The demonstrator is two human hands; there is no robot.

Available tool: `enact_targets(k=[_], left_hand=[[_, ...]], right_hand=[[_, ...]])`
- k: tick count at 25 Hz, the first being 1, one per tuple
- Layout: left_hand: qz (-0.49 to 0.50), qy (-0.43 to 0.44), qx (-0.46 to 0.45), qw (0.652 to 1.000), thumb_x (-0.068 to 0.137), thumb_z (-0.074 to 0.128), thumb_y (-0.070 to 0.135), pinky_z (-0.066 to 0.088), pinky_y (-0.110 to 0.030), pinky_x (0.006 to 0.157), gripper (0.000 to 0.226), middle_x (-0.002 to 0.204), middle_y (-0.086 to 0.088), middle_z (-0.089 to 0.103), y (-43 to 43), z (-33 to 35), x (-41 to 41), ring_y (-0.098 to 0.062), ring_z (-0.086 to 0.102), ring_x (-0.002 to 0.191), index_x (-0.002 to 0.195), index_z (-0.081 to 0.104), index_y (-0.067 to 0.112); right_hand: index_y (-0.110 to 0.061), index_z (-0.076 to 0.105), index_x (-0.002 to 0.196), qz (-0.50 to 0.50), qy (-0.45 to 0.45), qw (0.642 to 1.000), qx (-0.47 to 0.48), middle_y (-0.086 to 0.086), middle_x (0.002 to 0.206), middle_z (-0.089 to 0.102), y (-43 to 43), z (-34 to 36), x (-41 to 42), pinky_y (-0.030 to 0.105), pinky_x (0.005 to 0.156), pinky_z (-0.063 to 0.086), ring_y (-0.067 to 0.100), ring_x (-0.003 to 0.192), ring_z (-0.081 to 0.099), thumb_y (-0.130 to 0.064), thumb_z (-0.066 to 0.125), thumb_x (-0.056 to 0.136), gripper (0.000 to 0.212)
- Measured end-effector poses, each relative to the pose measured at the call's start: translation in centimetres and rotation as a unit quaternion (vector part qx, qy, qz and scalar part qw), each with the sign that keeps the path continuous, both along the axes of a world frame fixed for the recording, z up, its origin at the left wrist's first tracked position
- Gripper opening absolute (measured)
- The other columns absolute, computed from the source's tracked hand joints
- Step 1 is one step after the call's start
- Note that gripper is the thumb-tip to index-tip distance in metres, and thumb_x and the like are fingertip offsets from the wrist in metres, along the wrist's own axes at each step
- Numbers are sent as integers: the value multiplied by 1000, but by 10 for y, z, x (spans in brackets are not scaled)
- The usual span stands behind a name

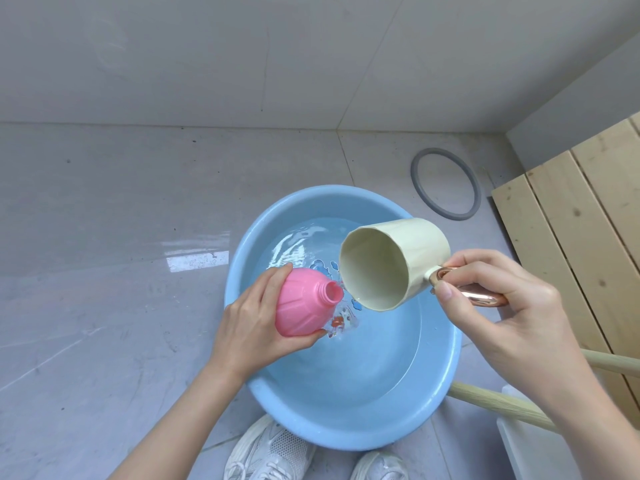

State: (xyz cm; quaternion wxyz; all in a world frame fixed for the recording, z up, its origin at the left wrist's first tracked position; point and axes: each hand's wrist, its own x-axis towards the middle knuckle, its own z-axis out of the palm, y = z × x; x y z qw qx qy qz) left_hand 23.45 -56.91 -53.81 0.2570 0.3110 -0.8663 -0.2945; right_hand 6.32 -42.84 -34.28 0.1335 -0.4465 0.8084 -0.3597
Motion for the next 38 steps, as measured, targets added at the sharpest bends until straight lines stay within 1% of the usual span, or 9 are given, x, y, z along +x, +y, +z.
enact_targets(k=[7,8,10,11,13,20,25,32,38], left_hand=[[3,2,0,1000,59,64,76,56,-34,76,96,124,-1,60,0,1,0,-20,63,104,131,47,15],[3,3,-1,1000,59,63,76,56,-34,76,96,124,-1,60,0,2,0,-20,63,104,131,47,15],[5,5,-1,1000,59,63,76,55,-34,75,95,123,-1,61,0,2,-1,-20,63,103,131,47,15],[6,5,-1,1000,59,63,75,56,-34,74,95,123,-1,61,0,2,-1,-20,63,103,131,46,16],[5,5,1,1000,58,64,75,56,-35,73,95,123,-1,60,0,2,-1,-20,63,102,131,46,16],[6,7,0,1000,59,63,76,57,-36,73,95,123,-1,61,1,3,-1,-21,64,102,131,44,17],[7,7,0,1000,60,61,77,57,-36,74,95,123,-2,61,1,2,-1,-22,64,103,131,46,15],[7,13,-4,1000,60,61,77,56,-34,73,94,122,-2,61,0,3,-1,-20,64,102,130,46,14],[7,3,0,1000,59,62,76,57,-36,73,96,124,-3,61,0,0,-1,-22,64,103,131,46,14]], right_hand=[[-18,66,71,9,9,1000,4,-3,92,61,-1,1,1,21,68,48,14,71,63,-67,54,80,51],[-18,66,71,11,14,1000,4,-3,92,61,-1,2,1,21,67,47,13,71,63,-64,56,80,48],[-17,66,71,14,26,1000,5,0,92,61,-1,2,1,20,67,47,12,71,62,-50,61,80,35],[-16,66,71,14,33,999,6,0,91,61,-1,2,1,19,67,47,12,71,62,-44,61,79,30],[-16,66,71,15,42,999,7,1,91,61,-1,2,1,17,67,46,11,71,62,-40,59,79,26],[-15,65,72,24,64,998,5,2,91,60,-2,5,3,13,69,45,9,72,61,-38,59,80,24],[-18,64,73,28,90,996,8,1,91,60,-4,6,5,11,69,44,8,74,59,-37,59,80,21],[-13,66,73,34,118,992,14,1,90,59,-5,10,7,6,67,41,8,76,58,-35,58,80,24],[-12,67,74,37,134,990,13,1,90,59,-6,13,8,7,66,42,6,79,58,-34,58,80,25]])
